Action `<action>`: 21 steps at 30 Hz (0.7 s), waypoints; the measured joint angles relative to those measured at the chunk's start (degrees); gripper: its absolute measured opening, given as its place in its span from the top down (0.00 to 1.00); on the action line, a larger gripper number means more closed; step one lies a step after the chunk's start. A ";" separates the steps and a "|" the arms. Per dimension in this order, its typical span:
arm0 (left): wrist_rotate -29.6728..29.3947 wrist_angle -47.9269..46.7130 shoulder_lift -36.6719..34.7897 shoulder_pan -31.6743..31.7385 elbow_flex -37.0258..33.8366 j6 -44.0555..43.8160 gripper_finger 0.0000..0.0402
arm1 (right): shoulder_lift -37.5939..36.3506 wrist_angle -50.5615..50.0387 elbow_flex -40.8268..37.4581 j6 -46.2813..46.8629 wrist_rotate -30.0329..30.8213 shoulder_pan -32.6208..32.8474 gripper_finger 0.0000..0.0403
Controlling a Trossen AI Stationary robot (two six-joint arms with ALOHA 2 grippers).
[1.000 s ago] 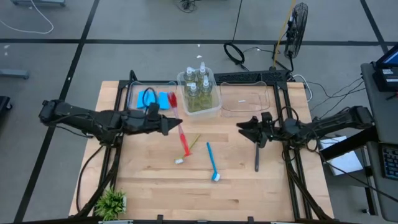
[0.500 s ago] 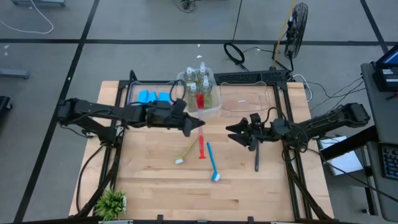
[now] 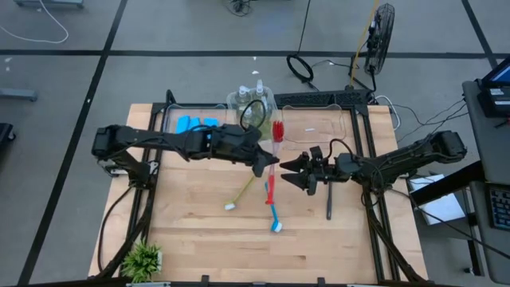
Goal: Pick & Place Kitchen Sink Supplies
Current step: Put the red dish brush into the right transparent bin
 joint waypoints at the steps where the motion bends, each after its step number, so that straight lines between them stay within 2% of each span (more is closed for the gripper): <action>1: 0.02 0.98 0.47 0.19 0.56 0.13 0.89 | 0.00 0.13 0.04 0.00 0.02 -0.02 0.23; 21: 1.69 5.93 2.91 2.10 1.57 1.87 0.89 | 0.02 -0.31 0.04 0.42 -1.33 -2.61 0.22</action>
